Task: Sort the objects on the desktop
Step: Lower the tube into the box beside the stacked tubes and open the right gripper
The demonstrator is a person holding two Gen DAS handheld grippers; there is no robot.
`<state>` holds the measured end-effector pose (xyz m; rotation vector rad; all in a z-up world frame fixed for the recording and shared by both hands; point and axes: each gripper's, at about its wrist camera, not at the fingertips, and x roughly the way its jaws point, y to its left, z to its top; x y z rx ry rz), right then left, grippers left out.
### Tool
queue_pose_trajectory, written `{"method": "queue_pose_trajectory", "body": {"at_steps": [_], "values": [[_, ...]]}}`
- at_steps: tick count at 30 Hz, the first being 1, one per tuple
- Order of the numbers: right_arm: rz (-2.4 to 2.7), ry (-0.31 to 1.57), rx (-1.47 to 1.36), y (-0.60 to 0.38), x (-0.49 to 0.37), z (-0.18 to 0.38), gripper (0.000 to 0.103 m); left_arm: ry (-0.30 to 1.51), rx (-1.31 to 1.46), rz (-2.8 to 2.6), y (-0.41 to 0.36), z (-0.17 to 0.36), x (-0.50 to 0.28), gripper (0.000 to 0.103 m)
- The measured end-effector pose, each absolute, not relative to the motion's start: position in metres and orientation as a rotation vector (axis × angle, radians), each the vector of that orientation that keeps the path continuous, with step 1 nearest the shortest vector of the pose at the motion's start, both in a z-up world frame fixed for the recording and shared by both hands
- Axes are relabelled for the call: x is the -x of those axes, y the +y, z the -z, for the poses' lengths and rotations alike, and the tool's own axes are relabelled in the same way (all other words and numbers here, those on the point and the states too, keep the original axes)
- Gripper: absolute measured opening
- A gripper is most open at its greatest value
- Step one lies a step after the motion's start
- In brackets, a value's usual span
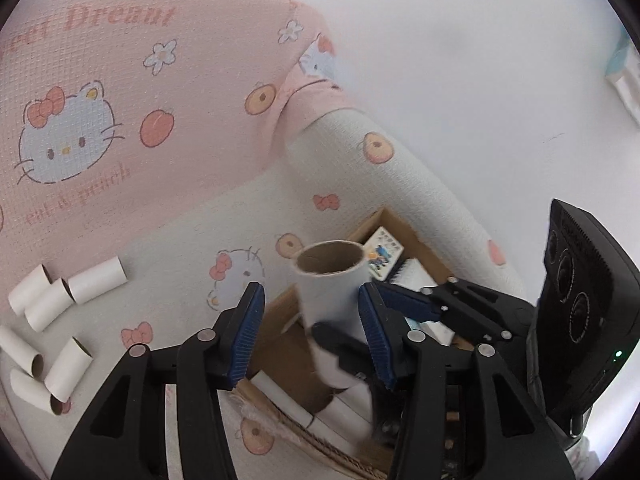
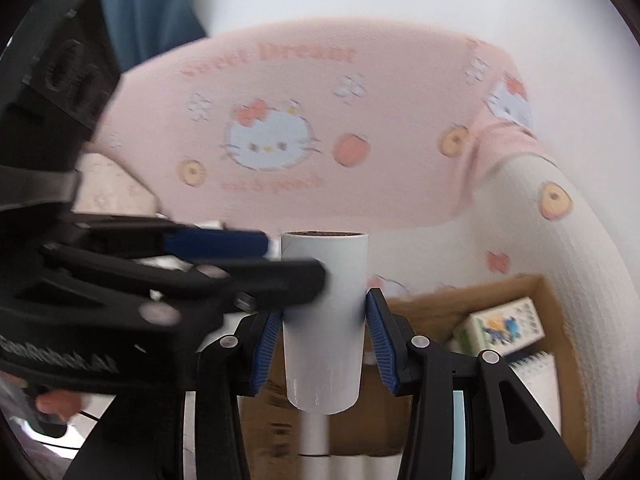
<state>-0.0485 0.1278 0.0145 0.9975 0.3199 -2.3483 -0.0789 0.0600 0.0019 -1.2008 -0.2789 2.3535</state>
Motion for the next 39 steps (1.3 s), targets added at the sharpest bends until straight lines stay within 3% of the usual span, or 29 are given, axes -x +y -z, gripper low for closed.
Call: {"method": "queue_pose_trajectory", "body": {"at_steps": [3, 8, 13, 28, 39], "values": [[2.34, 0.235, -1.063, 0.144, 0.062, -0.005, 0.04, -0.257, 1.226, -2.344, 0.07, 0.006, 0.085, 0.052], [2.288, 0.172, -1.168, 0.158, 0.073, 0.011, 0.04, -0.249, 1.269, -2.265, 0.079, 0.02, 0.09, 0.032], [2.253, 0.274, -1.296, 0.153, 0.083, 0.039, 0.04, -0.187, 1.279, -2.298, 0.08, 0.029, 0.088, 0.019], [2.042, 0.541, -1.643, 0.125, 0.092, 0.105, 0.04, -0.173, 1.238, -2.316, 0.06, 0.031, 0.084, 0.018], [1.78, 0.578, -1.967, 0.124, 0.102, 0.147, 0.04, -0.133, 1.232, -2.301, 0.062, 0.031, 0.084, 0.018]]}}
